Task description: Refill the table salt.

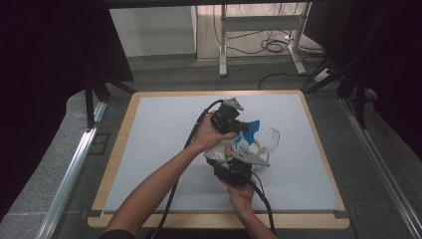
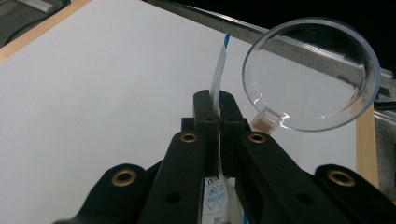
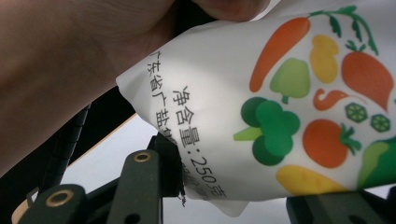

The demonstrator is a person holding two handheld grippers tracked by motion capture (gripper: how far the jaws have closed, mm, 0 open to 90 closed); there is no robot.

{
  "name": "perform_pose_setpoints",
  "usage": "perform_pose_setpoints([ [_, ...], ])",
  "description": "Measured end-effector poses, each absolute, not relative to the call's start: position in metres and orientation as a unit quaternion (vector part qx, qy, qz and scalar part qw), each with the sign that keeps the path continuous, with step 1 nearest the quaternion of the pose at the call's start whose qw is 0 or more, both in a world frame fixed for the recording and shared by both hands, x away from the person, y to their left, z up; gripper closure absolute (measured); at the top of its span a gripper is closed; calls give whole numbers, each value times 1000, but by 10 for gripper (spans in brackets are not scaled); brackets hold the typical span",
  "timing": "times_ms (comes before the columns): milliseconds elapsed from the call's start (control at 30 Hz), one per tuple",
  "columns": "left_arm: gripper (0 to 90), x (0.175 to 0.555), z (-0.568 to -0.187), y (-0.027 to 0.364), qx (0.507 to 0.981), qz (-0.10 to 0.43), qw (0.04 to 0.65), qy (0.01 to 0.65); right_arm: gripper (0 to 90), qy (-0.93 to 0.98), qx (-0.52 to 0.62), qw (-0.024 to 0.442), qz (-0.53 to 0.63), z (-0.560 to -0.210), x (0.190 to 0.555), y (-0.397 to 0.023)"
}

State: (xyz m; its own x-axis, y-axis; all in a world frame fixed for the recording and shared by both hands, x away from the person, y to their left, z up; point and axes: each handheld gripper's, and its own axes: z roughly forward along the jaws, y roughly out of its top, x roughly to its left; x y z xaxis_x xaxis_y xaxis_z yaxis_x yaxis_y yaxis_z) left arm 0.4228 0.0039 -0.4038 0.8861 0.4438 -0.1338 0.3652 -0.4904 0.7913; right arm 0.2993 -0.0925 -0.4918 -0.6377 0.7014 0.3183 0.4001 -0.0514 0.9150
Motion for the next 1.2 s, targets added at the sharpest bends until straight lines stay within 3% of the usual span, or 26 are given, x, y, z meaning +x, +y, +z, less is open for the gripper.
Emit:
perform_pose_setpoints([
  [1200,897,421,-403,5,866,41,443,229,613,670,411,124,605,-491,297,-89],
])
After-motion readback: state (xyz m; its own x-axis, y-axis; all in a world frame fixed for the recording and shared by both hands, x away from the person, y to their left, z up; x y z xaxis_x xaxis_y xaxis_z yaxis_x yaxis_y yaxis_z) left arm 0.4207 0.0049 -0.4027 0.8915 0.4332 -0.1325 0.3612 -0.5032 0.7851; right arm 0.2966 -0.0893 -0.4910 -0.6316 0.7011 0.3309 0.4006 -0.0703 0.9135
